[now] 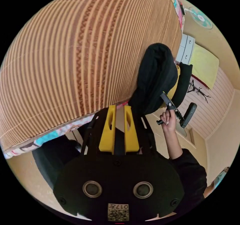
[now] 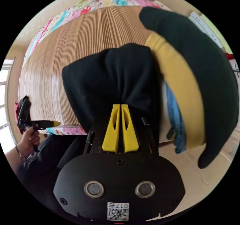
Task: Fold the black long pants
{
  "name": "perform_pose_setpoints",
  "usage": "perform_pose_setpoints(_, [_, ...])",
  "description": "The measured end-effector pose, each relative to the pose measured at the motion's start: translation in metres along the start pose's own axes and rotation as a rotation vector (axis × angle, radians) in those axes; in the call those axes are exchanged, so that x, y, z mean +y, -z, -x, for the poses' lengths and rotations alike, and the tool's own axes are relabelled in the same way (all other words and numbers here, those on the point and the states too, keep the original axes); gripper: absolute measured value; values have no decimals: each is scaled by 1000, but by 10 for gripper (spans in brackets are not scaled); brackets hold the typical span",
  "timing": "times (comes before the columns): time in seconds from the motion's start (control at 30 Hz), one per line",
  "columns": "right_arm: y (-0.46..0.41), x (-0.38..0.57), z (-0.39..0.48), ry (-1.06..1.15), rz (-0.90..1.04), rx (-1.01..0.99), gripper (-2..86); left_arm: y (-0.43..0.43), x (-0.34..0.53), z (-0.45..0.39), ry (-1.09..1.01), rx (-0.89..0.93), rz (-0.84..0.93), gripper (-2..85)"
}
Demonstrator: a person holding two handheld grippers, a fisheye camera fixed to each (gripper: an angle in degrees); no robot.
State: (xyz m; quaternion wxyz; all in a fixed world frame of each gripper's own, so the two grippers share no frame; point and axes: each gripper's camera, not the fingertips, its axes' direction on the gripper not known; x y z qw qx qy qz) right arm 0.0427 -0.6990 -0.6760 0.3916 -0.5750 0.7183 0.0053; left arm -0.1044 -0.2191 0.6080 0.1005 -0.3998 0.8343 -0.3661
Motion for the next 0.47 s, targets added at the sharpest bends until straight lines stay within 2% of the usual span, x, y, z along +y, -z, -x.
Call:
perform_pose_setpoints(0.1, [-16, -7, -20, -65, -53, -113, 5, 63, 53, 55, 194, -131, -74, 74])
perform_pose_setpoints(0.13, [-19, -13, -35, -154, -33, -196, 4, 86, 79, 72, 268, -152, -127, 74])
perform_pose_setpoints(0.17, [-23, -19, -48, -234, -6, -267, 4, 96, 92, 79, 299, -153, -158, 74])
perform_pose_setpoints(0.23, [-26, -23, -54, -228, 13, -295, 4, 123, 147, 102, 391, -102, -294, 69])
perform_pose_setpoints(0.37, [-25, -9, -51, -40, -64, -264, 3, 117, 224, 121, 497, -45, -424, 59])
perform_pose_setpoints(0.47, [-29, -9, -70, -146, -47, -354, 3, 87, 279, 134, 613, 4, -512, 46])
